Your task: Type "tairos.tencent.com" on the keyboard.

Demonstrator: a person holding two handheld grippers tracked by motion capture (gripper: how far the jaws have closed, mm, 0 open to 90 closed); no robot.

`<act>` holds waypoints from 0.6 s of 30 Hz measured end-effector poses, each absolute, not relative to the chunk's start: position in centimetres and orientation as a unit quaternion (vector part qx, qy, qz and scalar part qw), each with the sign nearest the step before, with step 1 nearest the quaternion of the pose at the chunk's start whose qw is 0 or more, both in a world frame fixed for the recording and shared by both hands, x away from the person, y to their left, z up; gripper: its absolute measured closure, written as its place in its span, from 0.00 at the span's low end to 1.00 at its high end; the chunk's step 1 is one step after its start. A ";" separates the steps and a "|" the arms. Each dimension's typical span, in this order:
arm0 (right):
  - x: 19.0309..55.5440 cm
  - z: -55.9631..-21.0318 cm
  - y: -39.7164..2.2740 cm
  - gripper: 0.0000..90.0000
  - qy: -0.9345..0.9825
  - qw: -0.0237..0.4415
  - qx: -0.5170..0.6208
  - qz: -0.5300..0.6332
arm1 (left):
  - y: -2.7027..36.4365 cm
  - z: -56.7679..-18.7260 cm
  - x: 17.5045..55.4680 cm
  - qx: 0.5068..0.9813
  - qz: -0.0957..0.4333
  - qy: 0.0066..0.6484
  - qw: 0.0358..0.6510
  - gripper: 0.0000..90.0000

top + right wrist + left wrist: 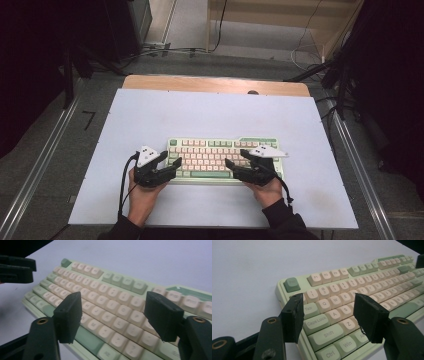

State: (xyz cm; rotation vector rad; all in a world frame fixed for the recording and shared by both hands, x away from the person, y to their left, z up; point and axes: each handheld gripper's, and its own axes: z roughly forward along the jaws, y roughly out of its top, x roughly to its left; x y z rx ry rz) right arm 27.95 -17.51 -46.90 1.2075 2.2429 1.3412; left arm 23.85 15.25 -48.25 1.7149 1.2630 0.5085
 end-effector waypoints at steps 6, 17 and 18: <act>27.9 -46.5 -20.1 0.23 0.754 0.156 0.439 0.463 | 16.2 -47.9 23.4 0.688 0.212 0.519 0.462 0.47; 27.4 -46.5 -24.1 0.19 0.737 0.186 0.469 0.449 | 18.5 -47.5 22.2 0.671 0.231 0.537 0.456 0.39; 27.3 -46.5 -24.5 0.19 0.736 0.189 0.472 0.447 | 18.8 -47.5 22.1 0.669 0.233 0.540 0.455 0.38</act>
